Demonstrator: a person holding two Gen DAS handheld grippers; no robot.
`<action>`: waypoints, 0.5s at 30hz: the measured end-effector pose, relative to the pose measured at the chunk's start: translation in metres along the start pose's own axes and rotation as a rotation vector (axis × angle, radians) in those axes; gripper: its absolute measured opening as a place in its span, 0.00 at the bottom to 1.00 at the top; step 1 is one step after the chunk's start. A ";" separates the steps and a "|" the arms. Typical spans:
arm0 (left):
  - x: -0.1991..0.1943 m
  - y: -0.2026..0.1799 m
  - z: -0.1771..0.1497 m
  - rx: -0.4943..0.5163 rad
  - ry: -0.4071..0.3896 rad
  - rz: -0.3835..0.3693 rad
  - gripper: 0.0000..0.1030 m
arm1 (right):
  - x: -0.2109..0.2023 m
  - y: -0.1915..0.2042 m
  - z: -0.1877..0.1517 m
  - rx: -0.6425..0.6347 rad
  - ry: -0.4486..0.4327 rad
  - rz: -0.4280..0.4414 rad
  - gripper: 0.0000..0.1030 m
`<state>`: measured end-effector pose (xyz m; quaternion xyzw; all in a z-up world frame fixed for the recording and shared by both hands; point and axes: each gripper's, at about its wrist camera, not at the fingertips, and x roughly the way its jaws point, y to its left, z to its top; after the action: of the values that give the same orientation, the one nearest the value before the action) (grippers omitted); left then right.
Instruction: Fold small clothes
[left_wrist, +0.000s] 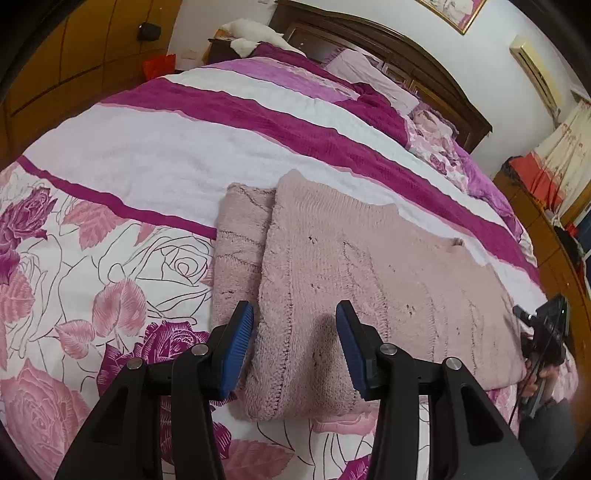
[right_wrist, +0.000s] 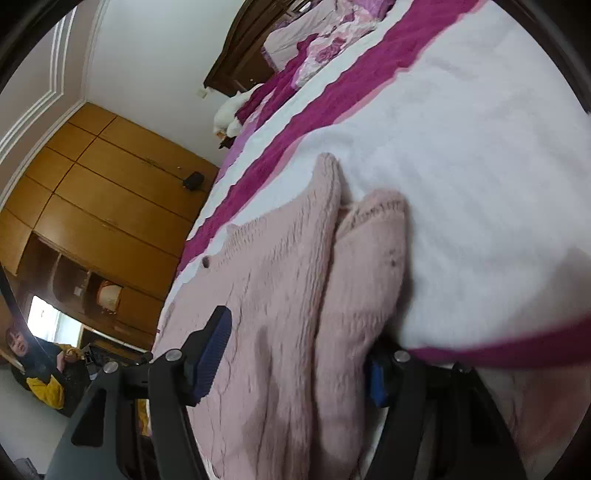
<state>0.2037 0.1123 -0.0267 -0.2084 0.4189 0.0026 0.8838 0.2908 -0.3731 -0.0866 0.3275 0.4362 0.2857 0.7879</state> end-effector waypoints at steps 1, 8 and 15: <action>0.000 0.000 0.000 0.002 0.001 0.003 0.21 | 0.001 -0.002 0.003 0.006 -0.003 0.015 0.62; 0.002 -0.004 -0.003 0.017 0.002 0.019 0.21 | 0.007 -0.009 0.002 0.053 0.017 0.001 0.16; -0.004 -0.013 -0.002 0.015 -0.013 -0.003 0.21 | -0.014 0.029 0.010 0.050 -0.047 -0.060 0.15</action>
<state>0.2018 0.1000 -0.0204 -0.2021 0.4128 -0.0006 0.8881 0.2882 -0.3679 -0.0537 0.3406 0.4344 0.2433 0.7976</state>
